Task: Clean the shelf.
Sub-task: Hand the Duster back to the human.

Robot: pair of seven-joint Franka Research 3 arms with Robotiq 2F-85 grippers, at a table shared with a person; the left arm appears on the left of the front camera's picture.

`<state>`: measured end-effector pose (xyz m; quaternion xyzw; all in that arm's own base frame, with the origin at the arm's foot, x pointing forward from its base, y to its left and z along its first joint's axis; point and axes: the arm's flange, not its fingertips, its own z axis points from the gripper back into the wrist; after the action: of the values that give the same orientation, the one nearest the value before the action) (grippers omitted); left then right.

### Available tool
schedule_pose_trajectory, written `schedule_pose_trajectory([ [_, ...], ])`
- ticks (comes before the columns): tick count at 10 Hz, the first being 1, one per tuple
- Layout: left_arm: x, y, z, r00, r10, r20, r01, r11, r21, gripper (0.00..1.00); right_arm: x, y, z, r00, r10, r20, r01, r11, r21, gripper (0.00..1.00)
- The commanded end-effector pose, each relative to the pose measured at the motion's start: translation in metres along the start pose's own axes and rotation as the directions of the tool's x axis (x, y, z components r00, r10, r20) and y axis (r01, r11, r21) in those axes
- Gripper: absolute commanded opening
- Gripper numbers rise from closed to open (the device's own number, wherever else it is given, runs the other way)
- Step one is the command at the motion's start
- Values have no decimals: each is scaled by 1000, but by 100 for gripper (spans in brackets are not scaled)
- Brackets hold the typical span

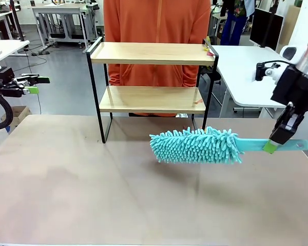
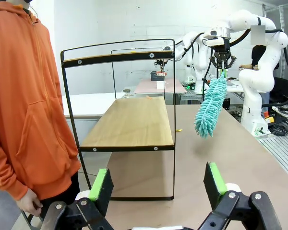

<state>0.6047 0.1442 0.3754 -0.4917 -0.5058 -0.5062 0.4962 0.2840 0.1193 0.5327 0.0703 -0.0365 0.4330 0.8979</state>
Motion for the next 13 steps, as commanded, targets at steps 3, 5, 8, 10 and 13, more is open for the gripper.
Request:
schedule_pose_trajectory([
  [3,3,-1,-1,1000,-16,-3,16,1000,2,100,1,0,1,1000,-6,10,6,1000,-11,13],
  [5,0,0,0,1000,0,0,0,1000,0,100,0,0,0,1000,0,0,0,1000,0,13],
  [8,39,-71,-28,998,40,-42,-41,999,-24,100,16,-49,27,950,292,113,-303,949,92,13],
  [10,52,-114,-41,998,54,-30,-53,998,43,100,21,-66,39,903,398,162,-416,904,96,13],
  [13,66,-182,-59,997,60,44,-65,991,119,100,30,-93,62,772,566,290,-609,789,83,13],
])
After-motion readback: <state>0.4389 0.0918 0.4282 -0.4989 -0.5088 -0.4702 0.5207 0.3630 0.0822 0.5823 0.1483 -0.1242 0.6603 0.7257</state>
